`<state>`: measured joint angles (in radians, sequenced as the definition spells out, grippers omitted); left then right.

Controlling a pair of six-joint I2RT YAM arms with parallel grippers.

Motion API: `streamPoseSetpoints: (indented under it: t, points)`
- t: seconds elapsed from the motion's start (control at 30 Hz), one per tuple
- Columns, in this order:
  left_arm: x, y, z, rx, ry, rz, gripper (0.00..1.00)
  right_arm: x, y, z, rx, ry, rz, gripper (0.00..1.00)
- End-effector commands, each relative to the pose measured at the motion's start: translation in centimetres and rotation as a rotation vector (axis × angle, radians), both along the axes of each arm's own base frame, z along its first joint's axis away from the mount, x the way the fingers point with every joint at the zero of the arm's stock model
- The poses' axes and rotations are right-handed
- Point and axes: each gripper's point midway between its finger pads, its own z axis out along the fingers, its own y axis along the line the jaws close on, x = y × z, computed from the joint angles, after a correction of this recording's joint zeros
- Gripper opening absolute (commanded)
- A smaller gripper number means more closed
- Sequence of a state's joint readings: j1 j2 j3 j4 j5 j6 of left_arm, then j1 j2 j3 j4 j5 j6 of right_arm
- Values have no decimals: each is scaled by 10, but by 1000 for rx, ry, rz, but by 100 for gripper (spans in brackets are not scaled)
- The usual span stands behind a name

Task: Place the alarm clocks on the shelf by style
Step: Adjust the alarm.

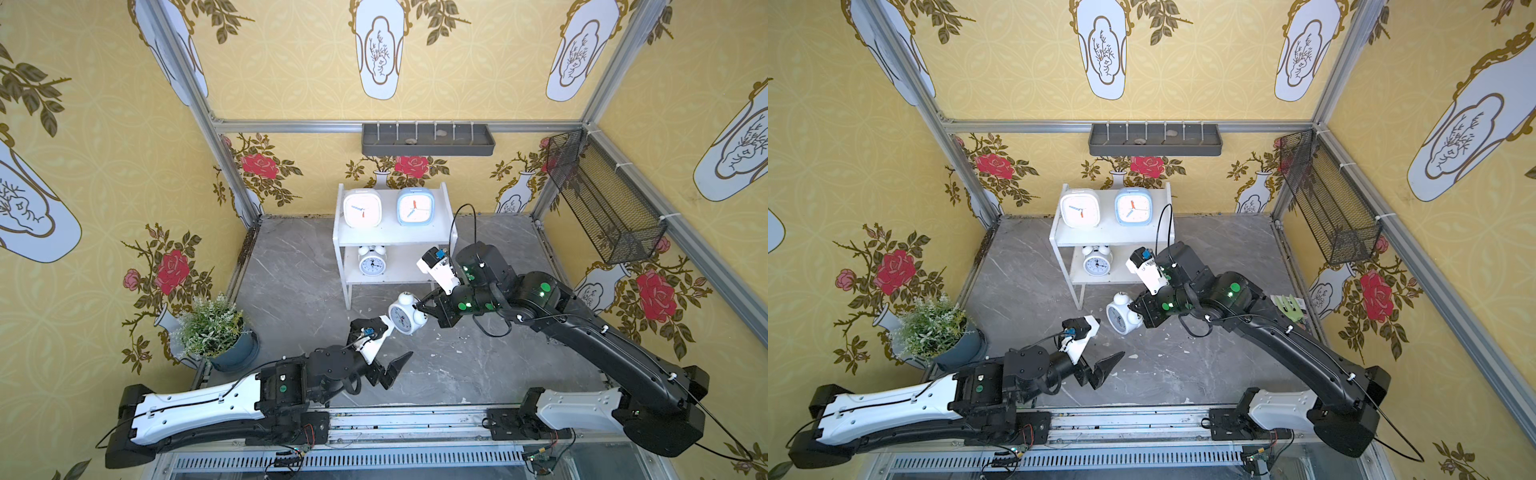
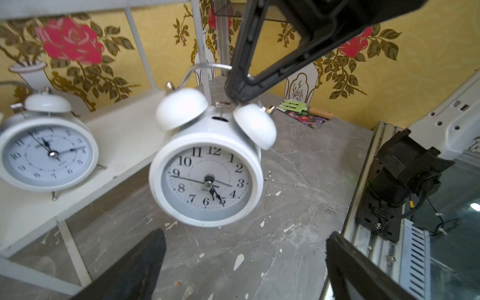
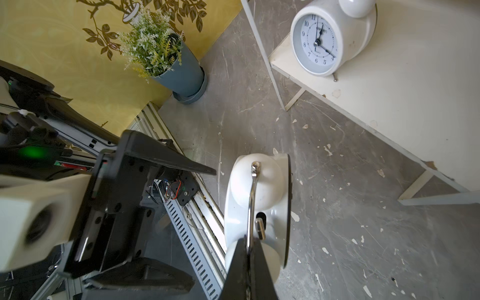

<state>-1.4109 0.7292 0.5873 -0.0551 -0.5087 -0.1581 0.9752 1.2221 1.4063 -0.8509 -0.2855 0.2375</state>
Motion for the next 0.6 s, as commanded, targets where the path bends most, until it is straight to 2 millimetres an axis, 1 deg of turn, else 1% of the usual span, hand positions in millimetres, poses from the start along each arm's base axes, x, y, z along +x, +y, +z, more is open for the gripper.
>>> streamPoseSetpoints:
  t: [0.0,0.1,0.17,0.3,0.57]
  points:
    - [23,10,25,-23,-155,158,99,-6,1,12,35,1,30,0]
    - [32,12,27,-6,-189,229,99,-11,1,20,56,4,44,0]
    - [29,5,25,3,-198,196,99,-13,2,24,71,7,55,0]
    - [26,1,25,-12,-192,170,99,-17,3,28,82,16,73,0]
    - [0,-13,27,-86,-168,-26,99,-17,7,27,75,24,91,0]
